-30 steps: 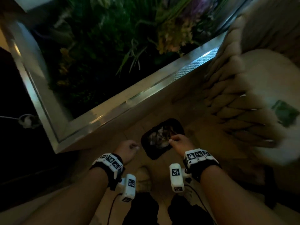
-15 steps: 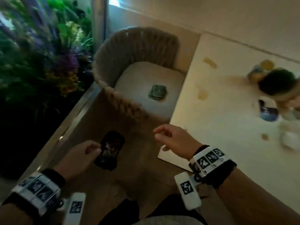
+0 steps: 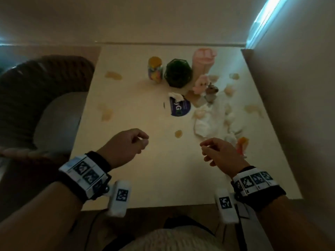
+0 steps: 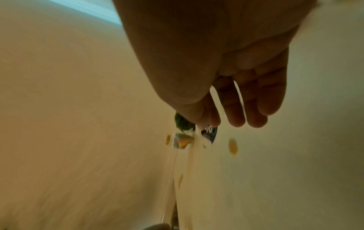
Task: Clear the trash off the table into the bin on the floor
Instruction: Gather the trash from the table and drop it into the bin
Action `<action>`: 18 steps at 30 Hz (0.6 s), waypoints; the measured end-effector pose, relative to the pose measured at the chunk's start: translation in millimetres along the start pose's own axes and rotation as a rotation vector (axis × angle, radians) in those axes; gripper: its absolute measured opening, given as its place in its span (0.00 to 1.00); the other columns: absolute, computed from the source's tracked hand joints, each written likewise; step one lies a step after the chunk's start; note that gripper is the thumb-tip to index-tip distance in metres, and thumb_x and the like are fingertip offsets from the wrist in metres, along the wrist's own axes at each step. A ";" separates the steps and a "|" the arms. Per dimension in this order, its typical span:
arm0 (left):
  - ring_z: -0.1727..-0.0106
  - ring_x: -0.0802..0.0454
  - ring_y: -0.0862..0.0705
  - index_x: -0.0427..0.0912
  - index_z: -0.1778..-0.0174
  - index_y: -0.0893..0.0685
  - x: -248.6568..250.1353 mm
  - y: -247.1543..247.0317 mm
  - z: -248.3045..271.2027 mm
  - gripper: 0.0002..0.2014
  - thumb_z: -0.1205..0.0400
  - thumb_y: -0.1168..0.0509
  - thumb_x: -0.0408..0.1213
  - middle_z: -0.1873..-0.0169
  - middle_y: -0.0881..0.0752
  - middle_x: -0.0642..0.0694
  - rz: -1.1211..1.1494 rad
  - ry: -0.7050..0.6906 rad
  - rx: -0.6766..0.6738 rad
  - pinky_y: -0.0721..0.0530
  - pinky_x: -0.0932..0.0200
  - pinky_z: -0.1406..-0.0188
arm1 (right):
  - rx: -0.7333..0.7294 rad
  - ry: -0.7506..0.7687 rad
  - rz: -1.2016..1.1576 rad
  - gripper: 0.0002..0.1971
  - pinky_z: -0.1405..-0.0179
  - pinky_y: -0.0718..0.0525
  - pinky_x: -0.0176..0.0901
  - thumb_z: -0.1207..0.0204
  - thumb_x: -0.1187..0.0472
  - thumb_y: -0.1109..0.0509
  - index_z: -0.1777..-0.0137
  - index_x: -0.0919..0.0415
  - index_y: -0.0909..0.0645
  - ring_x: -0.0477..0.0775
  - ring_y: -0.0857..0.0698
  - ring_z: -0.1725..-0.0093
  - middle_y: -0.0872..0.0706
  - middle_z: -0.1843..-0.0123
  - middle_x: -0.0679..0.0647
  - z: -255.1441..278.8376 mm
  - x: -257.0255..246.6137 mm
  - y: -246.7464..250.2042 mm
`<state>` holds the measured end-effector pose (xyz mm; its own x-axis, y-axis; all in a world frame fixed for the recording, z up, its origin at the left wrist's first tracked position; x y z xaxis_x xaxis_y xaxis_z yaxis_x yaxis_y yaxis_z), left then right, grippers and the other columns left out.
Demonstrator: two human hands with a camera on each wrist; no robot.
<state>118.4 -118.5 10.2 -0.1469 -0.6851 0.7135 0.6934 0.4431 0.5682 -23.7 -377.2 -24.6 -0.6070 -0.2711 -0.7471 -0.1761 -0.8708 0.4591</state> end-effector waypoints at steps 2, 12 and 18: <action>0.54 0.47 0.14 0.51 0.41 0.18 32.5 -24.7 -26.2 0.10 0.14 0.38 0.48 0.56 0.13 0.49 -0.065 -0.049 -0.029 0.14 0.43 0.49 | 0.071 0.016 0.128 0.06 0.50 0.13 0.52 0.21 0.53 0.29 0.47 0.51 0.17 0.52 0.13 0.56 0.13 0.55 0.53 -4.3 17.7 27.1; 0.33 0.40 0.27 0.51 0.29 0.26 126.8 -143.4 -139.3 0.23 0.19 0.32 0.51 0.34 0.28 0.42 -0.503 -0.205 -0.072 0.21 0.43 0.36 | 0.107 0.009 0.648 0.21 0.39 0.19 0.48 0.26 0.59 0.27 0.33 0.47 0.21 0.61 0.23 0.35 0.28 0.31 0.58 -10.2 98.8 35.2; 0.31 0.33 0.33 0.49 0.30 0.31 125.0 -180.0 -169.7 0.27 0.22 0.28 0.46 0.28 0.38 0.37 -0.716 -0.132 -0.133 0.19 0.38 0.41 | -0.040 0.082 0.537 0.14 0.57 0.29 0.36 0.27 0.72 0.38 0.55 0.51 0.22 0.51 0.23 0.53 0.25 0.53 0.49 -22.7 99.5 30.8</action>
<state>94.9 -382.0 -72.4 -0.6732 -0.7013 0.2347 0.4744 -0.1661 0.8645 -71.9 -440.3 -95.7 -0.5406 -0.7120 -0.4482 0.1729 -0.6154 0.7690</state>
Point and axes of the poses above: each hand's wrist, its own z-axis away from the middle knuckle, its own y-axis out of the back of the hand, x = y × z, the point moved 5 cm from there along -z, towards the middle knuckle
